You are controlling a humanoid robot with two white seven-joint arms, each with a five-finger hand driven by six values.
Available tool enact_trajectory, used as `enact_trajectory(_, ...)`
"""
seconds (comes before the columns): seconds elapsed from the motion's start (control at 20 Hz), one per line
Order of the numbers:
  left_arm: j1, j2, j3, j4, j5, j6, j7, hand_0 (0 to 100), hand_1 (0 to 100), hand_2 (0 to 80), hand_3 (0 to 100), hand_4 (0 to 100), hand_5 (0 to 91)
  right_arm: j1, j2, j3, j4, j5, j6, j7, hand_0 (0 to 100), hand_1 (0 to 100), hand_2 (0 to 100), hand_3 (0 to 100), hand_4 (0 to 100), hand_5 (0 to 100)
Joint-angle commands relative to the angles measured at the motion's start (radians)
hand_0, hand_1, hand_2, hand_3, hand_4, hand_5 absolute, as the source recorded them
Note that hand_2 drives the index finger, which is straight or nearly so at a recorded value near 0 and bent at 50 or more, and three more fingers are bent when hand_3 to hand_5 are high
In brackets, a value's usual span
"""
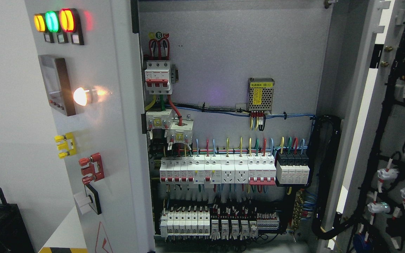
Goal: Open door with both hands
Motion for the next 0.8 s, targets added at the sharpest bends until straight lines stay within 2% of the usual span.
enact_trajectory(0.0, 0.000, 0.001, -0.025, 0.000, -0.006, 0.000, 0.000, 0, 0, 0.0, 0, 3, 0.0, 0.001, 0.008, 0.055, -0.020, 0.003, 0.000, -0.012, 22, 0, 0, 0, 0, 0)
enact_trajectory(0.55, 0.000, -0.001, -0.025, 0.000, -0.006, 0.000, 0.000, 0, 0, 0.0, 0, 3, 0.0, -0.002, 0.012, 0.086, -0.020, 0.003, 0.000, -0.019, 22, 0, 0, 0, 0, 0)
enact_trajectory(0.75, 0.000, -0.001, -0.025, 0.000, -0.006, 0.000, 0.000, 0, 0, 0.0, 0, 3, 0.0, -0.005, 0.020, 0.097, -0.020, 0.003, 0.000, -0.065, 22, 0, 0, 0, 0, 0)
